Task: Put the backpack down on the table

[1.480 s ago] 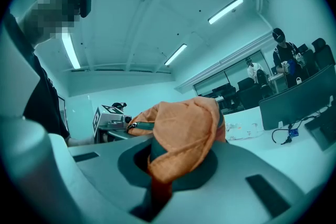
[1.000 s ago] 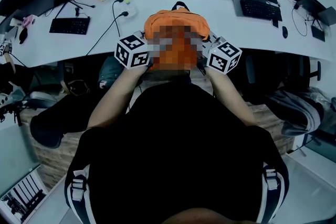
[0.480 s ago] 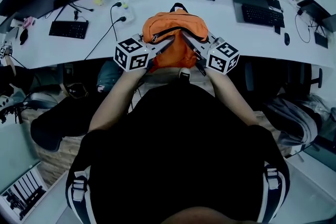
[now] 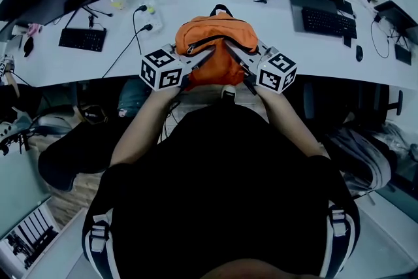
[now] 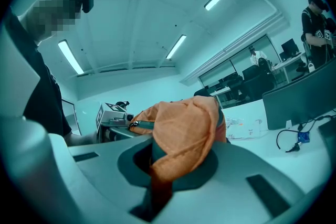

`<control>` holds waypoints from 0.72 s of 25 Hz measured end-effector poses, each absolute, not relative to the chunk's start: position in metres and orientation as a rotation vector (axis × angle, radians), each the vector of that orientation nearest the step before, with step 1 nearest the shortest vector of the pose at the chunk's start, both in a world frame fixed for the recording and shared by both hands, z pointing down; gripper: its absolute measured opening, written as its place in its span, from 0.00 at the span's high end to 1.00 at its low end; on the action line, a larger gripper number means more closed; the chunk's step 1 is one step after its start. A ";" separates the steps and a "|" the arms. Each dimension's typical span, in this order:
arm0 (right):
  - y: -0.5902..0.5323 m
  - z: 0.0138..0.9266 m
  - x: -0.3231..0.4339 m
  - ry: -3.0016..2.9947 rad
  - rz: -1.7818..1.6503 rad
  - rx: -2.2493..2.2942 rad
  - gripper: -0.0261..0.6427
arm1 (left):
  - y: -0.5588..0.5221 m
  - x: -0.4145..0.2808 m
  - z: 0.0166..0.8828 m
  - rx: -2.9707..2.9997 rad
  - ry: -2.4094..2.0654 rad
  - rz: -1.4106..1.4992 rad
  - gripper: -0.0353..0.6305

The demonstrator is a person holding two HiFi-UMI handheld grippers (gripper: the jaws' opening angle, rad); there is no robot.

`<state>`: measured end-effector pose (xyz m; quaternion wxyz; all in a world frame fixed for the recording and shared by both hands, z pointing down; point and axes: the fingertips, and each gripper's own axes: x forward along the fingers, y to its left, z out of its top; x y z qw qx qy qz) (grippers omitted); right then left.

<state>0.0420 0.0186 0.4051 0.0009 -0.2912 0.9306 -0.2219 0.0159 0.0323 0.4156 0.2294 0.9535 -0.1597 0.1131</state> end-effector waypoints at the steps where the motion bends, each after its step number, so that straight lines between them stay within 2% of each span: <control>1: 0.015 0.407 0.043 2.924 -0.698 -0.908 0.91 | 0.029 0.017 0.417 2.621 -0.441 0.312 0.90; 18: -0.039 0.423 0.071 2.947 -0.751 -0.872 0.91 | -0.023 0.045 0.432 2.573 -0.474 0.314 0.90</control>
